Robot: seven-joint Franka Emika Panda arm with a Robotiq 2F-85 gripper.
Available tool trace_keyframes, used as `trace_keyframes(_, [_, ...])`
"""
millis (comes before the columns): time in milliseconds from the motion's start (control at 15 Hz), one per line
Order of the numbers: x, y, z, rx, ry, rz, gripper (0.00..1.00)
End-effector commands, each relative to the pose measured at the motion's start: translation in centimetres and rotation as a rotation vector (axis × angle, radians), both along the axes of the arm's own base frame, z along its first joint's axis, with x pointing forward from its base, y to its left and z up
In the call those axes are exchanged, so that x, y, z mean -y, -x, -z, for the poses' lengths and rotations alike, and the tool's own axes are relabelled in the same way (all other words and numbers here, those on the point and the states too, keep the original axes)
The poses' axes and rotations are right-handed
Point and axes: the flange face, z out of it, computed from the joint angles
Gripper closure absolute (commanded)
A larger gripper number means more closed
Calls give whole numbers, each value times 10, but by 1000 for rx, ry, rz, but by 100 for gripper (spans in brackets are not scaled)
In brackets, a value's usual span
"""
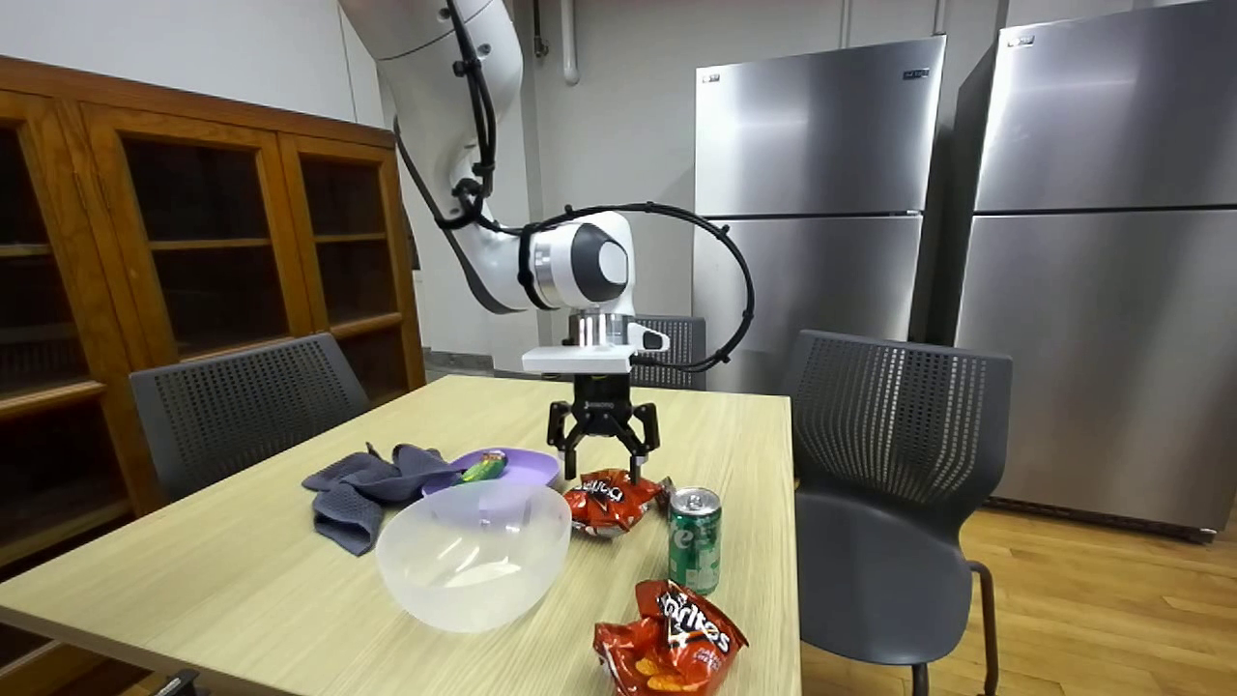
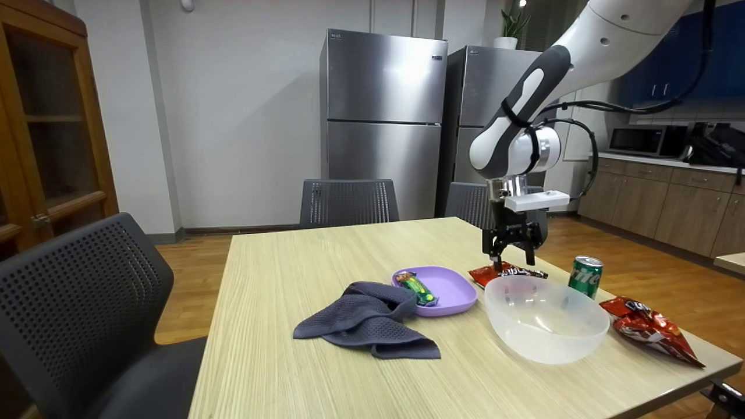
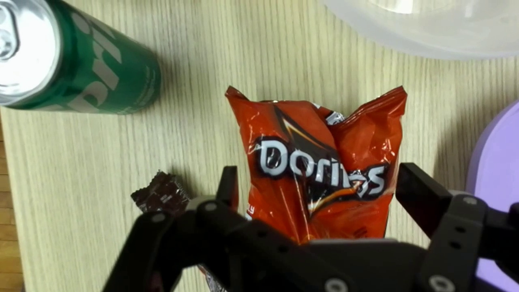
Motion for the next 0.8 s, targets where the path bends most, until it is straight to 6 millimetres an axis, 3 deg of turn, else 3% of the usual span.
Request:
trace_keyframes(0, [0,-6,3,1,1,26,0])
trace_keyframes(733, [-1,-10,8,10,9,14,0])
